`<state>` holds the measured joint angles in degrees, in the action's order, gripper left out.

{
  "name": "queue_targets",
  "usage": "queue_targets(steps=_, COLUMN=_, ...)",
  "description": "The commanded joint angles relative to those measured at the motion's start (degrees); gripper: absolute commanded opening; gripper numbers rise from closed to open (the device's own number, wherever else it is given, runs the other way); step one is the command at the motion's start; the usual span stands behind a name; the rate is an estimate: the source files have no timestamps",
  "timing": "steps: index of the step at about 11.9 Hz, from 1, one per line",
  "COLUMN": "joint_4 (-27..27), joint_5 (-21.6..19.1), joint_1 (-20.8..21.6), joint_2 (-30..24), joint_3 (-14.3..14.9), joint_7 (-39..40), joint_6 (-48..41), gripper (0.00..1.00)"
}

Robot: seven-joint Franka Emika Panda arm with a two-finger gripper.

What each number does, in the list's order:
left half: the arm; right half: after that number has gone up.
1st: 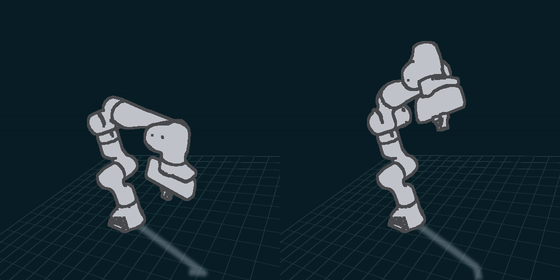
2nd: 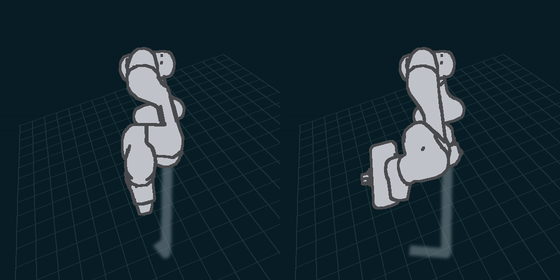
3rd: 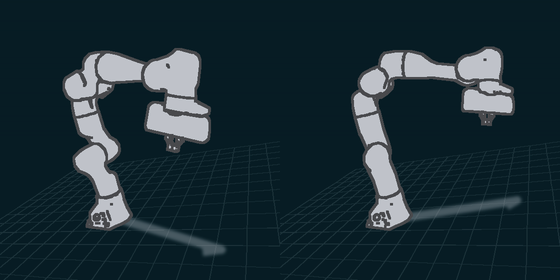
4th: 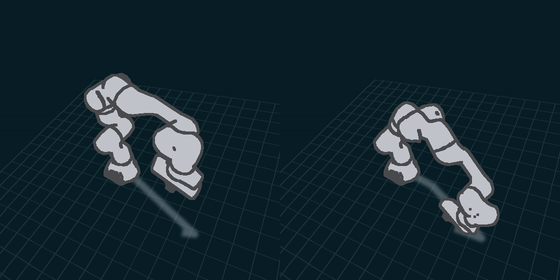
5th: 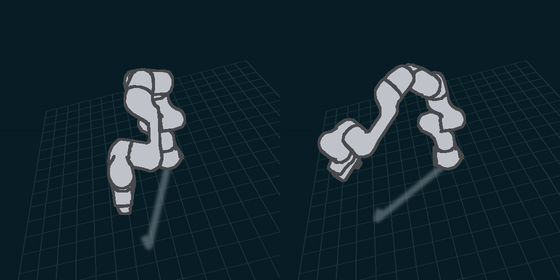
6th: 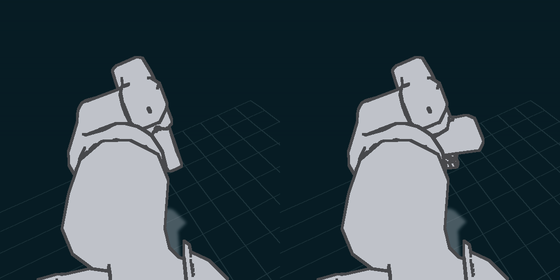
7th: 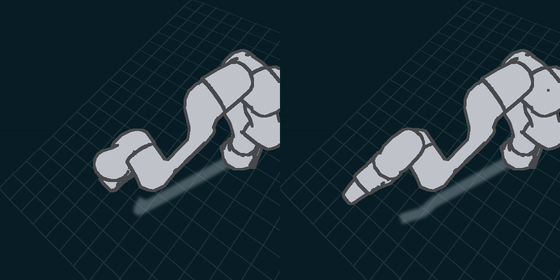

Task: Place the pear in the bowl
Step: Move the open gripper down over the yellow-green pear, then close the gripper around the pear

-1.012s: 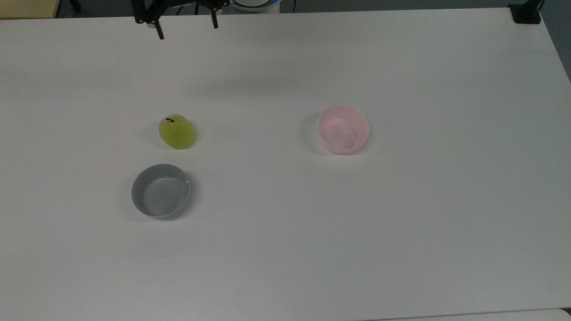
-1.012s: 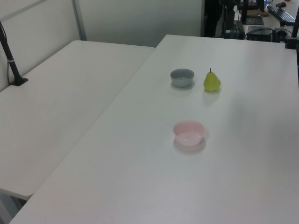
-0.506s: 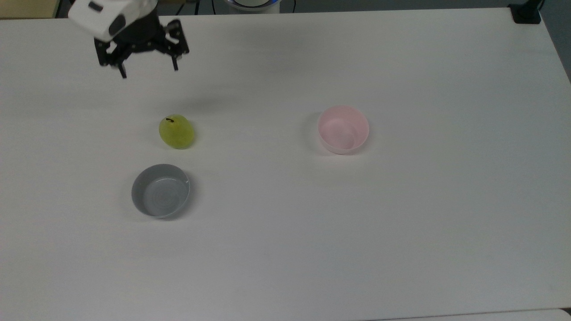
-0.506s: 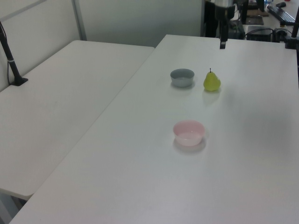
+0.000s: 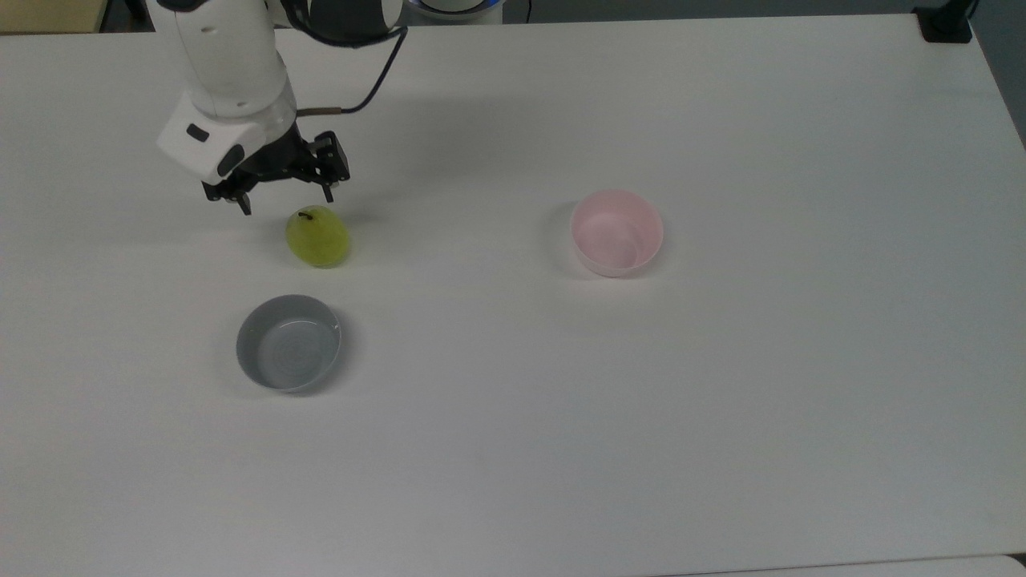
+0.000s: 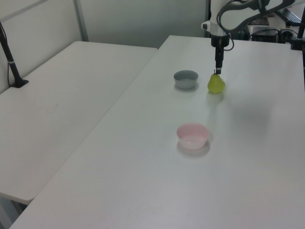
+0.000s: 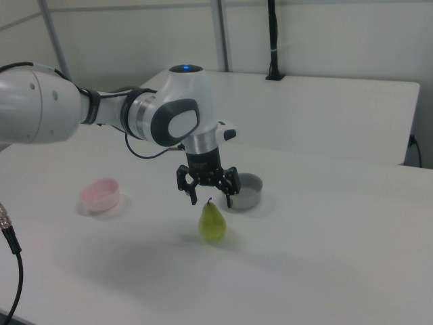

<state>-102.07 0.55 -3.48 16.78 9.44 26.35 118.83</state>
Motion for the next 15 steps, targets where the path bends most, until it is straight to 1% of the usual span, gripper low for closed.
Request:
queue_targets(steps=1, joint_4=-1.0, joint_5=-2.1, joint_1=0.3, joint_2=1.9, joint_3=-0.4, joint_7=-3.2, joint_6=4.2, gripper=1.00)
queue_targets(steps=4, joint_4=-1.2, joint_5=-2.4, joint_1=0.7, joint_2=3.3, joint_3=-0.5, joint_7=-4.0, joint_6=5.3, gripper=1.00)
queue_targets(steps=5, joint_4=-2.2, joint_5=-2.2, joint_1=0.8, joint_2=3.2, joint_3=-0.5, joint_7=-3.9, joint_6=5.3, gripper=1.00)
queue_targets(steps=6, joint_4=-2.8, joint_5=-2.0, joint_1=0.8, joint_2=3.2, joint_3=-0.5, joint_7=-3.2, joint_6=5.3, gripper=0.95)
queue_targets(steps=7, joint_4=-3.6, joint_5=-1.9, joint_1=0.8, joint_2=3.2, joint_3=-0.5, joint_7=-3.1, joint_6=5.3, gripper=0.71)
queue_targets(steps=8, joint_4=-3.6, joint_5=-1.9, joint_1=0.8, joint_2=3.1, joint_3=-0.5, joint_7=-3.1, joint_6=5.3, gripper=0.44)
queue_targets(steps=9, joint_4=-3.6, joint_5=-2.0, joint_1=0.8, joint_2=3.1, joint_3=-0.4, joint_7=-3.1, joint_6=5.3, gripper=0.22)
queue_targets(steps=10, joint_4=-3.6, joint_5=-2.0, joint_1=0.8, joint_2=3.0, joint_3=-0.5, joint_7=-3.1, joint_6=5.2, gripper=0.06)
queue_targets(steps=11, joint_4=-3.5, joint_5=-2.0, joint_1=0.8, joint_2=2.8, joint_3=-0.5, joint_7=-3.1, joint_6=4.9, gripper=0.01)
queue_targets(steps=13, joint_4=-3.3, joint_5=-2.0, joint_1=0.9, joint_2=1.1, joint_3=-0.5, joint_7=-3.4, joint_6=4.0, gripper=0.00)
queue_targets(steps=15, joint_4=-2.3, joint_5=-1.9, joint_1=1.3, joint_2=-1.3, joint_3=-0.5, joint_7=-3.9, joint_6=0.8, gripper=0.00)
